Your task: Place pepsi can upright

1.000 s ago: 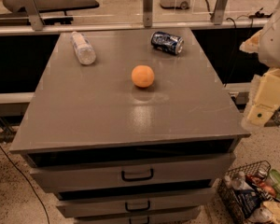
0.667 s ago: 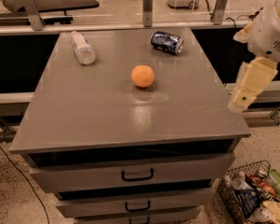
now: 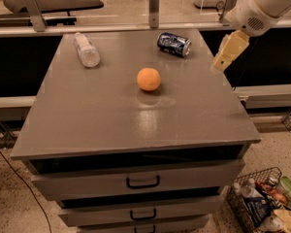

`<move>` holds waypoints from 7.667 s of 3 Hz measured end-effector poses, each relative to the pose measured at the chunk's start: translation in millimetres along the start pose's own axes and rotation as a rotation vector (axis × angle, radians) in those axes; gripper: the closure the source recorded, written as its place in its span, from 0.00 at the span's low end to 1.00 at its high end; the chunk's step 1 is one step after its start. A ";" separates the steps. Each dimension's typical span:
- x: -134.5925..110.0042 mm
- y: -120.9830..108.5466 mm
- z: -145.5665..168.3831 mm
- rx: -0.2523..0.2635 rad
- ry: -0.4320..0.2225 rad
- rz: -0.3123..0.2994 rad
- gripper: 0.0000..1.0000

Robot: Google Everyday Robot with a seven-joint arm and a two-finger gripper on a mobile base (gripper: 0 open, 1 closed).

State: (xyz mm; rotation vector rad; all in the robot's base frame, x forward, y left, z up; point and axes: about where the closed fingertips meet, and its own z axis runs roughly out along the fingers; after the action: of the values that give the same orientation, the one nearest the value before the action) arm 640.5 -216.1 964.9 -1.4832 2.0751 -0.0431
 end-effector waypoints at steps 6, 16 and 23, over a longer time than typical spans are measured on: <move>-119.3 -121.1 174.0 0.103 -0.229 0.265 0.00; -72.9 -8.2 14.0 -0.101 -0.875 0.178 1.00; -38.9 91.7 46.4 -0.281 -1.235 0.205 0.63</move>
Offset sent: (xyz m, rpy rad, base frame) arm 0.1831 0.0305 0.0129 0.4387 -0.1444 -0.1463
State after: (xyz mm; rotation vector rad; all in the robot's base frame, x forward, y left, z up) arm 592.1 -133.2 911.3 -0.9667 1.1801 1.0096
